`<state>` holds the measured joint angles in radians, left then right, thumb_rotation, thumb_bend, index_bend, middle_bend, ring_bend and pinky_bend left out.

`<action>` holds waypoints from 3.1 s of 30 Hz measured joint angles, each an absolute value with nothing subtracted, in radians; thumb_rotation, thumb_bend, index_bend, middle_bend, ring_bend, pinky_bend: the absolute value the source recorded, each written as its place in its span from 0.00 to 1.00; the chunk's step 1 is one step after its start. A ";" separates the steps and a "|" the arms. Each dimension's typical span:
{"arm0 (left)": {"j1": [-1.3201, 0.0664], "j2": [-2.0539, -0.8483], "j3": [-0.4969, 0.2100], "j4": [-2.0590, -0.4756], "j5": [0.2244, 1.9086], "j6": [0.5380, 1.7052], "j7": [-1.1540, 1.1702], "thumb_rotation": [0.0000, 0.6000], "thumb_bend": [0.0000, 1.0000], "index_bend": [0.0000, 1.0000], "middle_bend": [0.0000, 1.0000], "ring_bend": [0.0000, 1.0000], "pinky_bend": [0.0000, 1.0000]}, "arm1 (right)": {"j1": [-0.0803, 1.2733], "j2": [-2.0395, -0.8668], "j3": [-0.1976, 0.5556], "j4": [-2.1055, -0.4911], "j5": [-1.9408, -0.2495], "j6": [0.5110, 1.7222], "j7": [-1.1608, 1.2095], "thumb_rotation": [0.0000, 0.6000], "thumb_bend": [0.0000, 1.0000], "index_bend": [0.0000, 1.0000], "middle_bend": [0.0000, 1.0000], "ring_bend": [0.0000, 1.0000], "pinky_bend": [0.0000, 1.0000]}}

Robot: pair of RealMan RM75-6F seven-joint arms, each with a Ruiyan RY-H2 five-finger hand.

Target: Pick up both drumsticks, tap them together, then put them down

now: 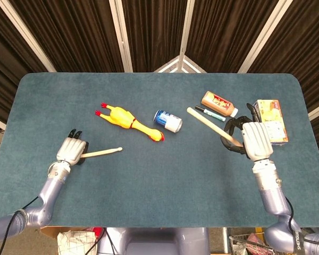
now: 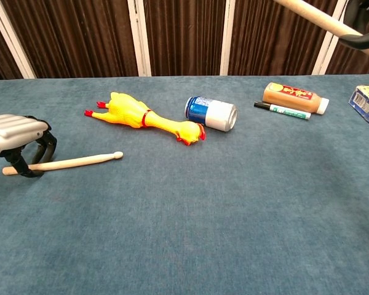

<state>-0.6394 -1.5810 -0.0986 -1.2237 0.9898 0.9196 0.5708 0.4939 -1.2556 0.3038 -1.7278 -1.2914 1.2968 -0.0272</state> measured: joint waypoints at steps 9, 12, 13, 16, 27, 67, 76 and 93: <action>-0.645 -1.596 -0.090 -1.214 0.981 0.936 0.620 1.00 0.44 0.58 0.59 0.10 0.00 | 0.497 -1.251 0.308 -1.719 -1.290 1.291 -0.018 1.00 0.46 0.69 0.66 0.44 0.00; -0.646 -1.600 -0.085 -1.208 0.981 0.944 0.635 1.00 0.45 0.58 0.60 0.10 0.00 | 0.496 -1.249 0.308 -1.723 -1.292 1.292 -0.020 1.00 0.46 0.69 0.66 0.44 0.00; -0.646 -1.601 -0.084 -1.206 0.981 0.946 0.639 1.00 0.45 0.59 0.60 0.11 0.00 | 0.494 -1.247 0.306 -1.728 -1.295 1.297 -0.021 1.00 0.46 0.69 0.66 0.44 0.00; -0.645 -1.604 -0.082 -1.200 0.982 0.950 0.640 1.00 0.46 0.60 0.61 0.12 0.00 | 0.492 -1.243 0.306 -1.736 -1.294 1.299 -0.026 1.00 0.46 0.69 0.66 0.44 0.00; -0.632 -1.595 -0.085 -1.182 1.037 0.960 0.533 1.00 0.46 0.62 0.62 0.13 0.00 | 0.497 -1.242 0.310 -1.743 -1.283 1.294 -0.038 1.00 0.46 0.69 0.66 0.44 0.00; -0.600 -1.342 -0.192 -1.585 1.344 1.177 0.123 1.00 0.45 0.63 0.62 0.13 0.00 | 0.680 -1.400 0.405 -1.682 -1.110 1.148 -0.103 1.00 0.47 0.69 0.66 0.45 0.00; -0.633 -1.414 -0.215 -1.589 1.344 1.173 0.114 1.00 0.45 0.63 0.62 0.13 0.00 | 0.761 -1.453 0.473 -1.609 -1.057 1.108 -0.088 1.00 0.47 0.69 0.66 0.45 0.00; -0.666 -1.421 -0.298 -1.682 1.275 1.171 0.081 1.00 0.45 0.63 0.62 0.13 0.00 | 0.737 -1.399 0.463 -1.620 -1.229 1.057 0.247 1.00 0.47 0.70 0.66 0.45 0.00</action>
<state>-0.6658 -1.4210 -0.2978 -1.6818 1.2746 1.1713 0.0807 0.7371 -1.3995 0.4632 -1.6203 -1.2287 1.0565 0.2471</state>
